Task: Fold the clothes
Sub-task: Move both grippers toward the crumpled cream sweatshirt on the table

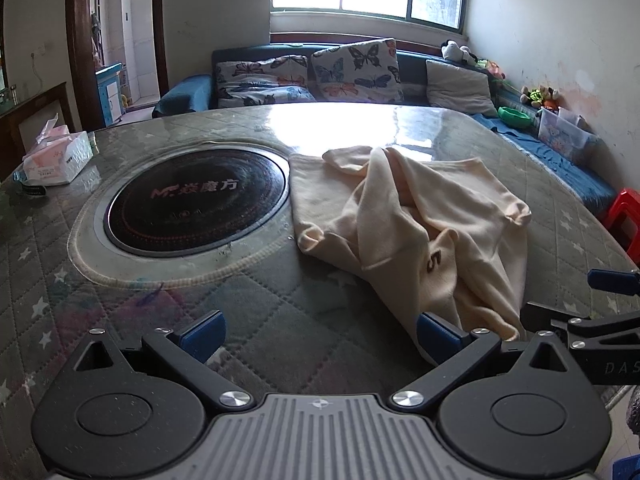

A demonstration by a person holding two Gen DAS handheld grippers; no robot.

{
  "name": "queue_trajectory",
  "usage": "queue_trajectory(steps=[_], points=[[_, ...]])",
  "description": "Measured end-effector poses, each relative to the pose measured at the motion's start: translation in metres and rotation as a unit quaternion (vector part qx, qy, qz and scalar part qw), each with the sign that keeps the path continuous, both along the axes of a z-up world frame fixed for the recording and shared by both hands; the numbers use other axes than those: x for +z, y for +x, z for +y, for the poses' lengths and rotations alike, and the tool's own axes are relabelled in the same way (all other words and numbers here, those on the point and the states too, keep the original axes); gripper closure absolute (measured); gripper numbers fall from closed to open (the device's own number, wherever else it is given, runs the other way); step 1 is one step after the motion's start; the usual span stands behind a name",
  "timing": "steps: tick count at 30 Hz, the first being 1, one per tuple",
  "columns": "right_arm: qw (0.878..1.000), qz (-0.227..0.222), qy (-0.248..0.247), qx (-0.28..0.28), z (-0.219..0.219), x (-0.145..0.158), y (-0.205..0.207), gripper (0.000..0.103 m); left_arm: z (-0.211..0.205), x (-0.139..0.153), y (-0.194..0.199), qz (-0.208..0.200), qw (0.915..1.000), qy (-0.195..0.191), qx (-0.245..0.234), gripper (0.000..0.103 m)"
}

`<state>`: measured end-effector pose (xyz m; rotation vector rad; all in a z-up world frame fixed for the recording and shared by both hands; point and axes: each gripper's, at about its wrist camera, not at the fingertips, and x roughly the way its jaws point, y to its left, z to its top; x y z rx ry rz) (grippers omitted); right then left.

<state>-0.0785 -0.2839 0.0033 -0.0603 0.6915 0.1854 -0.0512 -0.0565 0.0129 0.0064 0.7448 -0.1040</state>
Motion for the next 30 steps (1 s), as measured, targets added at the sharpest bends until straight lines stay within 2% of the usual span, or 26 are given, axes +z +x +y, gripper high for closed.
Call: queue_trajectory(steps=[30], points=[[1.000, 0.007, 0.005, 0.001, 0.004, 0.000, -0.009, 0.001, -0.017, -0.004, -0.010, 0.010, 0.9994, 0.018, -0.026, 0.000]])
